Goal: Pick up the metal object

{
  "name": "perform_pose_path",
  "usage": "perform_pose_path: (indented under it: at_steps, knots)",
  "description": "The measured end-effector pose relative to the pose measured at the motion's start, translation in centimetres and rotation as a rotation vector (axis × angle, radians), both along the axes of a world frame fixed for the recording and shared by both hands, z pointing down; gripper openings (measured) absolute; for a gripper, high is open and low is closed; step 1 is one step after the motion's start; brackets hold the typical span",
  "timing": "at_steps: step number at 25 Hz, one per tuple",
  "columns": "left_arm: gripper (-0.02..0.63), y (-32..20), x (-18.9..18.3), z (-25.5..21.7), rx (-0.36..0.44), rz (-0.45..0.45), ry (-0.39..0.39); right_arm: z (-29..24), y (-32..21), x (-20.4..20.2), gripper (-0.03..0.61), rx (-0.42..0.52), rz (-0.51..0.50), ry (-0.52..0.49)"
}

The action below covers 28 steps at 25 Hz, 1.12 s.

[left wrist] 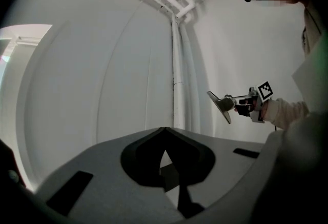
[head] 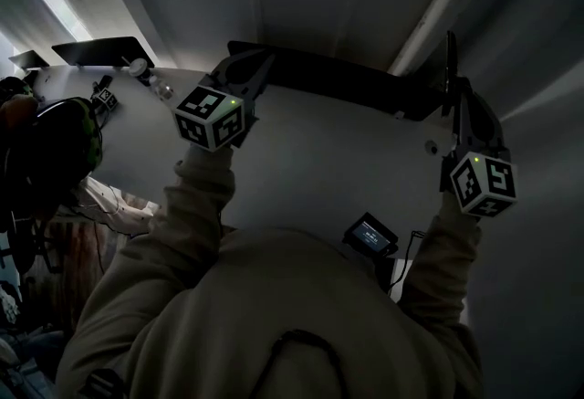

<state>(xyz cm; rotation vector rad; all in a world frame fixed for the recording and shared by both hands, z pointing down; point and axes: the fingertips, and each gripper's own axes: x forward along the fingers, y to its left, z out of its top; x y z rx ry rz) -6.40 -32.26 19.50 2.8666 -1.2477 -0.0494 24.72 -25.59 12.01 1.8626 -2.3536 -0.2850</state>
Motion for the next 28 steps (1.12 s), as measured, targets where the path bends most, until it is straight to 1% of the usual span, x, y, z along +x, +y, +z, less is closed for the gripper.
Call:
perform_pose_path:
  at_steps: [10, 16, 22, 28]
  knots:
    - [0.000, 0.7, 1.5, -2.4, 0.061, 0.029, -0.021, 0.6, 0.1, 0.0, 0.021, -0.001, -0.012, -0.020]
    - [0.000, 0.4, 1.8, -2.1, 0.057, 0.039, -0.019, 1.4, -0.3, 0.0, 0.021, -0.001, -0.006, -0.026]
    - [0.000, 0.5, 2.9, -2.0, 0.054, 0.069, -0.018, 1.0, -0.2, 0.5, 0.021, -0.003, 0.012, -0.039]
    - [0.000, 0.4, 2.6, -1.9, 0.048, 0.068, -0.004, 1.0, -0.3, 0.2, 0.021, -0.010, 0.007, -0.038]
